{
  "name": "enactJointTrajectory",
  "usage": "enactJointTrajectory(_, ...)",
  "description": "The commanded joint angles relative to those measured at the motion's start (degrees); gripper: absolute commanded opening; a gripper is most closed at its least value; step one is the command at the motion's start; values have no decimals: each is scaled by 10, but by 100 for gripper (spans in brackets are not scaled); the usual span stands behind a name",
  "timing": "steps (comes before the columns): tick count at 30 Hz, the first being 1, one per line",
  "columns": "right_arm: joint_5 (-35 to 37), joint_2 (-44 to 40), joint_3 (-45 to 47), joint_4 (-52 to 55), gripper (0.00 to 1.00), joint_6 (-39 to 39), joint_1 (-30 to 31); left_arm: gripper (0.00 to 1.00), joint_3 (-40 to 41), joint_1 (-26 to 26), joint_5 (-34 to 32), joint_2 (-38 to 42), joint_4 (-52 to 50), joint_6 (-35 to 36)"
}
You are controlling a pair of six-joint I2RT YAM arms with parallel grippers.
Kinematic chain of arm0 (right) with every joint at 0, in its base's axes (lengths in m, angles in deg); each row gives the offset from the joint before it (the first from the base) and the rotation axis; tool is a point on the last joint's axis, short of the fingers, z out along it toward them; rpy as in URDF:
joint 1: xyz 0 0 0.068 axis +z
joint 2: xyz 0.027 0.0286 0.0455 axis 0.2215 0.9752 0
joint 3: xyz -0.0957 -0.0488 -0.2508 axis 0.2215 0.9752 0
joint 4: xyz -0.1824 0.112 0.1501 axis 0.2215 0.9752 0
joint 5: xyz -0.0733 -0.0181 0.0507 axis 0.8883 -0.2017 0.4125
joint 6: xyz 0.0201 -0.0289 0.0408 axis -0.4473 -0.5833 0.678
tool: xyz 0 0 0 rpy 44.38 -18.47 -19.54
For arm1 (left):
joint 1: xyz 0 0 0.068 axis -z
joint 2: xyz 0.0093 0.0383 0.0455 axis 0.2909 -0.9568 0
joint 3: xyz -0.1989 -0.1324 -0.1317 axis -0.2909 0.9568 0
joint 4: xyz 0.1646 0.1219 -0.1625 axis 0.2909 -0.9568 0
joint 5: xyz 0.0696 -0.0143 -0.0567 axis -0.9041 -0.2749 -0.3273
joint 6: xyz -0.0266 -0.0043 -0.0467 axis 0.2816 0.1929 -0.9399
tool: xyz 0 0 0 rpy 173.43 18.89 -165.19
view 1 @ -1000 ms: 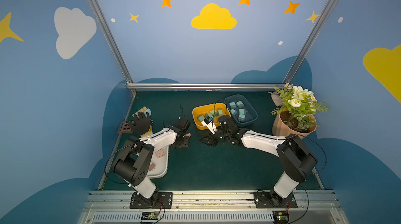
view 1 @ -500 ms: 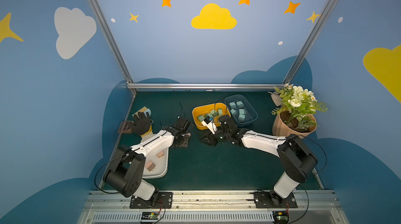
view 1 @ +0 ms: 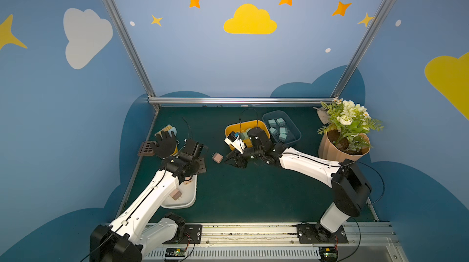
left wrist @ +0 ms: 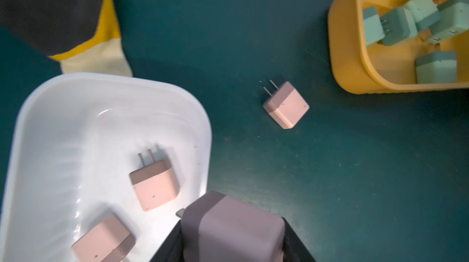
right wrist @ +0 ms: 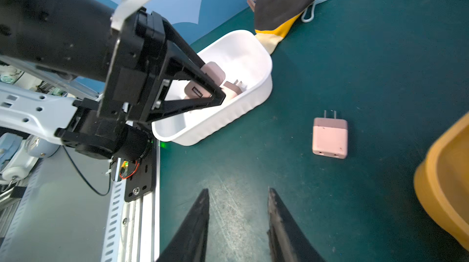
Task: Place the plugs by color into the storage box
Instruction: Pick up the plug from the center of the board, then place the plug in the storage box.
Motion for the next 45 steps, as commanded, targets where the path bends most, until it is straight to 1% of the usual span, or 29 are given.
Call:
enactJointTrajectory(1, -30, 20, -17, 21, 39, 6, 17, 18, 2, -32, -24, 18, -49, -7)
enactJointTrajectory(3, -40, 27, -17, 7, 39, 20, 25, 13, 9, -58, -19, 24, -42, -7)
enactJointTrajectory(9, -42, 47, -4, -35, 38, 46, 38, 8, 27, -147, -1, 6, 18, 6)
enactJointTrajectory(11, -43, 59, -17, -20, 38, 47, 41, 8, 30, -176, 9, -5, 41, 9)
enactJointTrajectory(14, -44, 82, -52, 26, 38, 41, 48, 13, 42, -207, 20, -22, 85, 16)
enactJointTrajectory(18, -36, 103, -91, 74, 38, 23, 63, 13, 54, -231, 24, -63, 121, 25)
enactJointTrajectory(21, -29, 107, -99, 76, 38, 17, 70, 14, 56, -244, 21, -89, 135, 34)
enactJointTrajectory(24, -30, 113, -109, 80, 38, 21, 72, 19, 59, -256, 21, -106, 143, 39)
enactJointTrajectory(25, -31, 116, -114, 84, 38, 21, 73, 22, 61, -258, 23, -108, 145, 41)
enactJointTrajectory(27, -31, 121, -123, 94, 39, 19, 76, 36, 62, -259, 25, -110, 145, 42)
enactJointTrajectory(29, -30, 123, -128, 104, 39, 15, 78, 57, 62, -259, 26, -108, 145, 43)
enactJointTrajectory(31, -27, 123, -133, 113, 39, 16, 79, 69, 63, -259, 24, -105, 142, 44)
enactJointTrajectory(32, -24, 121, -137, 119, 39, 20, 79, 73, 63, -259, 24, -102, 141, 43)
enactJointTrajectory(35, -23, 114, -149, 135, 39, 28, 78, 76, 72, -260, 20, -96, 144, 45)
enactJointTrajectory(40, -22, 103, -155, 145, 39, 31, 78, 76, 84, -260, 20, -87, 154, 37)
enactJointTrajectory(45, -21, 100, -151, 143, 39, 38, 78, 76, 88, -260, 18, -78, 159, 48)
